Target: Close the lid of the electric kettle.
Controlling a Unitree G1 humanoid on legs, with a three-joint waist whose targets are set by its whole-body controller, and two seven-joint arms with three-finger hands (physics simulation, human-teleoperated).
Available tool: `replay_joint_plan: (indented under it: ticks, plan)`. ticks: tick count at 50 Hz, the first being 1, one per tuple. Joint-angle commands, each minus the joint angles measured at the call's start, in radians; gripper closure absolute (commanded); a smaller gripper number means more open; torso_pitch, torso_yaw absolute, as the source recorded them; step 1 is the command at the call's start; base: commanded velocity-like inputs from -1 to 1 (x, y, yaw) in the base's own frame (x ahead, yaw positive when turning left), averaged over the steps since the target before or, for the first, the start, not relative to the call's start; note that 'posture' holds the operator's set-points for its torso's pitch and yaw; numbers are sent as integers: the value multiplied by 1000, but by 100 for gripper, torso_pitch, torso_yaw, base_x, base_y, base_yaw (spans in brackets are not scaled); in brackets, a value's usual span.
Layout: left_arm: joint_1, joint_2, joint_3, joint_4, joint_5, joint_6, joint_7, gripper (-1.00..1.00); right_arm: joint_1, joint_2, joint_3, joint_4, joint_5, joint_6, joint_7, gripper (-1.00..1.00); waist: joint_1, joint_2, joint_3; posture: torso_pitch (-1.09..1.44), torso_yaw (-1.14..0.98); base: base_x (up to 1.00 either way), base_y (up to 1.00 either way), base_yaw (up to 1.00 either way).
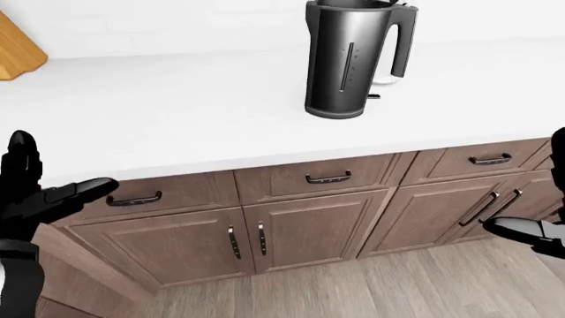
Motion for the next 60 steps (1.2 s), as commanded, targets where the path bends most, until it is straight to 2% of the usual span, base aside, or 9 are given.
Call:
replay_joint_plan:
  ticks: [1,13,19,20,29,33,35,46,60]
  plan:
    - [-23,23,9,-43,-15,-12,5,-100,-7,-14,-13,-13,-8,-32,-2,-99,-2,4,0,0,0,31,0,0]
    - [-25,27,10,-33,-16,-18,5,-100,-12,-8,-23,-13,-3,-27,1,-99,11,39,-13,0,0,31,0,0]
    - [-19,19,2,-15,-1,-42,-7,-100,-8,-17,-21,-13,2,-29,-7,-99,14,-70,-21,0,0,37,0,0]
    - [-19,19,2,-15,-1,-43,-8,-100,-7,-17,-21,-13,2,-28,-8,-99,-2,-34,-16,0,0,39,0,0]
    - [-20,16,-3,-7,7,-53,-11,-100,-18,7,-6,-13,-39,-21,17,-99,-21,-4,-10,0,0,39,0,0]
    - [-22,22,7,-22,-6,-35,-4,-100,-10,-16,-20,-13,4,-24,-14,-100,-21,84,-49,0,0,29,0,0]
    - [-22,25,14,-35,-16,-20,2,-100,-10,-18,-24,-13,12,-24,-17,-99,-16,72,-13,0,0,28,0,0]
    - [-20,23,9,-24,-11,-33,-3,-100,-3,-35,-30,-13,23,-34,-36,-99,9,-35,-17,0,0,17,0,0]
    - [-13,8,-13,32,25,-102,-30,-100,9,-20,-27,-13,-1,-50,-12,-100,-10,9,-28,0,0,0,0,0]
